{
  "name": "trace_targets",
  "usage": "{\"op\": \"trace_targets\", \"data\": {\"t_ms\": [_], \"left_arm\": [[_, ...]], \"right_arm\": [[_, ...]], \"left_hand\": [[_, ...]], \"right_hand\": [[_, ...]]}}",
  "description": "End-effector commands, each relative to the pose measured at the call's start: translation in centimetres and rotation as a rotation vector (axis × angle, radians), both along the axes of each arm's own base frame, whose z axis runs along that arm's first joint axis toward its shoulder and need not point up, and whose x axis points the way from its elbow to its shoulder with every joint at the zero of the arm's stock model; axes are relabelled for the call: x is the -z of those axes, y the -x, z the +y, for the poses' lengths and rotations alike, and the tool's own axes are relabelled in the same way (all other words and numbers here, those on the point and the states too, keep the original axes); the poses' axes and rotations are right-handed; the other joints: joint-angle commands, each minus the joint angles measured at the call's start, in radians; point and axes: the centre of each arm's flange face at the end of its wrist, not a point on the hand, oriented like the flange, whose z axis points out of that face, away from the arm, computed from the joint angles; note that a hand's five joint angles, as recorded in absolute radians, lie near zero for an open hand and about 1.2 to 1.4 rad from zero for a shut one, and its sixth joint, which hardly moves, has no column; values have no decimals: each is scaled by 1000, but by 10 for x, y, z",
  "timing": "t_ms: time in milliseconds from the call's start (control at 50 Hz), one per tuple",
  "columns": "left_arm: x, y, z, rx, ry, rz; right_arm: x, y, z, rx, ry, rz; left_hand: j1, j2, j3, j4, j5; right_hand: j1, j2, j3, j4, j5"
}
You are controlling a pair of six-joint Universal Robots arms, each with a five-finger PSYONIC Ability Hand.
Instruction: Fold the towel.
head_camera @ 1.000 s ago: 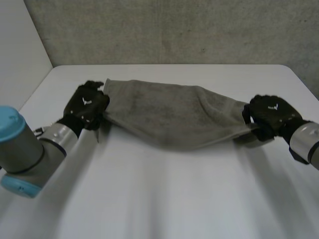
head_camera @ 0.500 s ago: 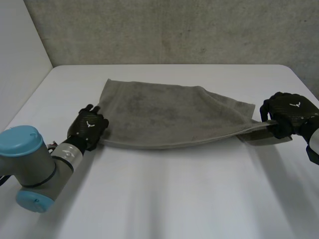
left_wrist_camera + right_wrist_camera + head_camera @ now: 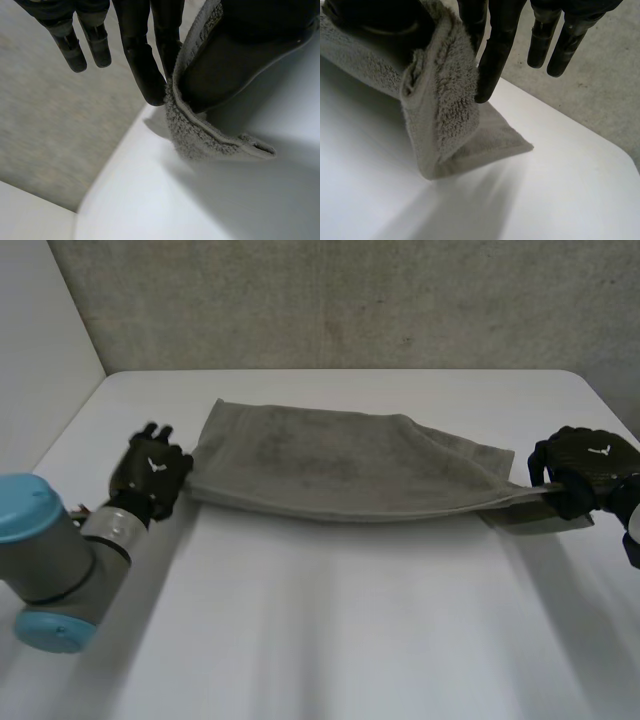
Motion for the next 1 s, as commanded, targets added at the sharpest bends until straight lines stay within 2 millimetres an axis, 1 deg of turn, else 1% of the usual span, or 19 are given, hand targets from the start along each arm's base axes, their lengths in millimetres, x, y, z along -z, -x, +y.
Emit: {"op": "trace_targets", "data": {"t_ms": [20, 40, 120, 200, 240, 320, 400, 440, 480, 500, 520, 580, 680, 740, 780, 800, 840, 900, 1000], "left_arm": [[-59, -12, 19, 14, 86, 30], [-59, -12, 19, 14, 86, 30], [-86, -31, 32, -3, 84, 45], [-102, -40, 44, 0, 82, 69], [-118, -47, 56, 9, 87, 98], [-126, -55, 63, 14, 76, 133], [-126, -57, 68, 40, 52, 158], [-124, -55, 66, 52, 47, 161], [-120, -55, 65, 54, 31, 162], [-110, -55, 59, 48, -8, 163], [-97, -54, 51, 48, -58, 162], [-84, -54, 41, 42, -105, 163], [-48, -48, 6, 28, -217, 161], [-42, -45, -4, 25, -226, 156], [-35, -41, -22, 4, -227, 145], [-35, -41, -23, 4, -227, 144], [-29, -39, -38, -11, -227, 139], [-28, -37, -46, -8, -223, 140], [-24, -18, -67, 36, -207, 135]], "right_arm": [[-33, -1, 18, -38, -13, 77], [-36, -1, 23, -52, -22, 112], [-41, -3, 32, -85, -34, 192], [-61, -3, 49, -122, 2, 287], [-68, -2, 53, -127, 21, 307], [-80, 0, 56, -125, 63, 336], [-80, 1, 54, -129, 75, 360], [-78, 1, 52, -136, 73, 377], [-65, 1, 44, -154, 35, 398], [-65, 1, 44, -154, 35, 398], [-54, 0, 39, -173, -7, 399], [-40, -1, 26, -190, -58, 392], [-18, -5, 7, -222, -121, 382], [-4, -14, -5, -247, -151, 389], [2, -19, -9, -259, -160, 401], [7, -23, -15, -259, -163, 416], [12, -26, -21, -254, -159, 428], [22, -28, -35, -239, -133, 442], [34, -32, -54, -226, -59, 448]], "left_hand": [[92, 53, -58, -66, 80], [92, 53, -58, -66, 80], [92, 53, -58, -66, 80], [92, 53, -58, -66, 80], [92, 53, -58, -66, 80], [92, 53, -58, -66, 80], [92, 53, -58, -66, 80], [92, 53, -58, -66, 80], [92, 53, -58, -66, 80], [92, 53, -58, -66, 80], [92, 53, -58, -66, 80], [92, 53, -58, -66, 80], [92, 53, -58, -66, 80], [92, 53, -58, -66, 80], [92, 53, -58, -66, 80], [92, 53, -58, -66, 80], [92, 53, -58, -66, 80], [92, 53, -58, -66, 80], [92, 53, -58, -66, 80]], "right_hand": [[60, 66, -53, -76, 48], [60, 66, -53, -76, 48], [60, 66, -53, -76, 48], [60, 66, -53, -76, 48], [60, 66, -53, -76, 48], [60, 66, -53, -76, 48], [60, 66, -53, -76, 48], [60, 66, -53, -76, 48], [60, 66, -53, -76, 48], [60, 66, -53, -76, 48], [60, 66, -53, -76, 48], [60, 66, -53, -76, 48], [60, 66, -53, -76, 48], [60, 66, -53, -76, 48], [60, 66, -53, -76, 48], [60, 66, -53, -76, 48], [60, 66, -53, -76, 48], [60, 66, -53, -76, 48], [60, 66, -53, -76, 48]]}}
